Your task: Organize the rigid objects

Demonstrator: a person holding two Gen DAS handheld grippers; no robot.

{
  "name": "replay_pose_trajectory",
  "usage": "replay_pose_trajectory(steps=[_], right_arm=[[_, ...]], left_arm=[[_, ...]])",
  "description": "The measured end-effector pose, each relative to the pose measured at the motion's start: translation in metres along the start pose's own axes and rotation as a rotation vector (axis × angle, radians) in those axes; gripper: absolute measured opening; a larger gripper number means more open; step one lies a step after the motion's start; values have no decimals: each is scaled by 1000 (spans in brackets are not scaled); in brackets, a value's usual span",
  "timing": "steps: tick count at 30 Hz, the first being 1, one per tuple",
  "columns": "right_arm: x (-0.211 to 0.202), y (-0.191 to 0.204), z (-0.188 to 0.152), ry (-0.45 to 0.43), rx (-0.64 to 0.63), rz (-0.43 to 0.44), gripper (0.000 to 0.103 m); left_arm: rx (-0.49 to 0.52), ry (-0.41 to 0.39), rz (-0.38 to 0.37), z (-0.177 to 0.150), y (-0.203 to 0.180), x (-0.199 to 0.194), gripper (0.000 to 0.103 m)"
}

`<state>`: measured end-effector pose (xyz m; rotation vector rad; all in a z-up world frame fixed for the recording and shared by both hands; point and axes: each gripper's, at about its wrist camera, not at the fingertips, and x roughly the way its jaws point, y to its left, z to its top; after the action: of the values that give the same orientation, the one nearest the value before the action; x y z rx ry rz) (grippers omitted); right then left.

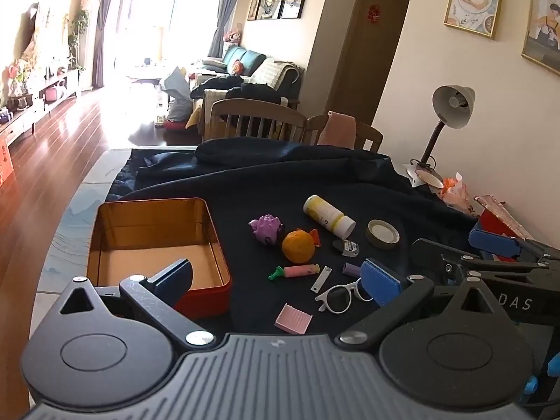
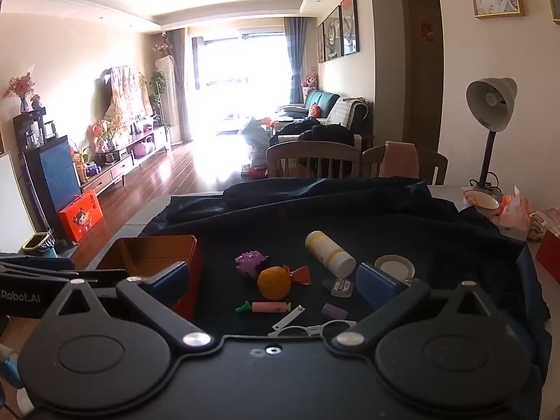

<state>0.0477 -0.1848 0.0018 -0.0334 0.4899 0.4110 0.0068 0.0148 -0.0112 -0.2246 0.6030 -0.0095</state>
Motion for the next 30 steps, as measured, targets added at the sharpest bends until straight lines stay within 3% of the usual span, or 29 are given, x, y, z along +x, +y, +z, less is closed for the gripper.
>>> replay_pose_trajectory(steps=[30], right_arm=[[7, -5, -2, 9, -10, -19, 102]], left_arm=[[-23, 20, -5, 3, -7, 15, 103]])
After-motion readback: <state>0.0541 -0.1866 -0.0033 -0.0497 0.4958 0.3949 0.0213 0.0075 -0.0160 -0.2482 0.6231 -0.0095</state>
